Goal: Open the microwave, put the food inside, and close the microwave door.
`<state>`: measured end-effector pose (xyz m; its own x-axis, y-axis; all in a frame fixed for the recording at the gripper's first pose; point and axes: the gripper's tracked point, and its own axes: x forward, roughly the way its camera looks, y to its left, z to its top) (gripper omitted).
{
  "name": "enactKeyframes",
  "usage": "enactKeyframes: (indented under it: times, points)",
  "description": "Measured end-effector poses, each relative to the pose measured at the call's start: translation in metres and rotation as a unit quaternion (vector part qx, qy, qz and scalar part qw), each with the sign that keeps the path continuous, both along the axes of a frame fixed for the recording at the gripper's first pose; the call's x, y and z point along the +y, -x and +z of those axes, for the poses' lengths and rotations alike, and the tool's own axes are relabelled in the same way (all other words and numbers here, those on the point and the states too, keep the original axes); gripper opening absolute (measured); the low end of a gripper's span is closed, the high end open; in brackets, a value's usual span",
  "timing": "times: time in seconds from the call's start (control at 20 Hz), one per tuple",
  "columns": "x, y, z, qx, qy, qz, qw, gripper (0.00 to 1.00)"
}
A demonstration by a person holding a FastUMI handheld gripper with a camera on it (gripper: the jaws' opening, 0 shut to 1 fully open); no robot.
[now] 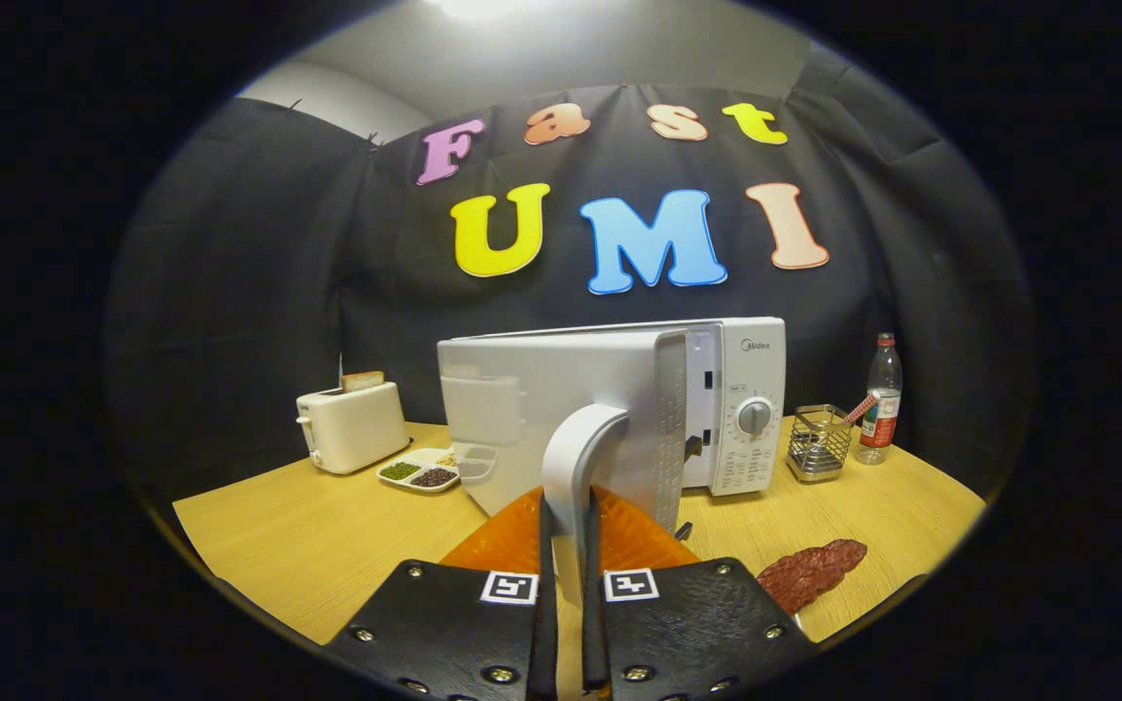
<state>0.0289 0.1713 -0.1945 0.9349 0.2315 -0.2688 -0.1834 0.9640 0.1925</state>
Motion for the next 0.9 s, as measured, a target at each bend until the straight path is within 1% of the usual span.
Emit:
enactKeyframes:
  times: [0.25, 0.6, 0.9]
  points:
    - [0.051, 0.028, 0.011, -0.040, 0.019, -0.003, 0.999, 0.10]
    - [0.117, 0.049, 0.022, -0.054, 0.003, -0.014, 0.998, 0.10]
    - [0.145, 0.053, 0.026, -0.057, 0.002, -0.042, 0.998, 0.10]
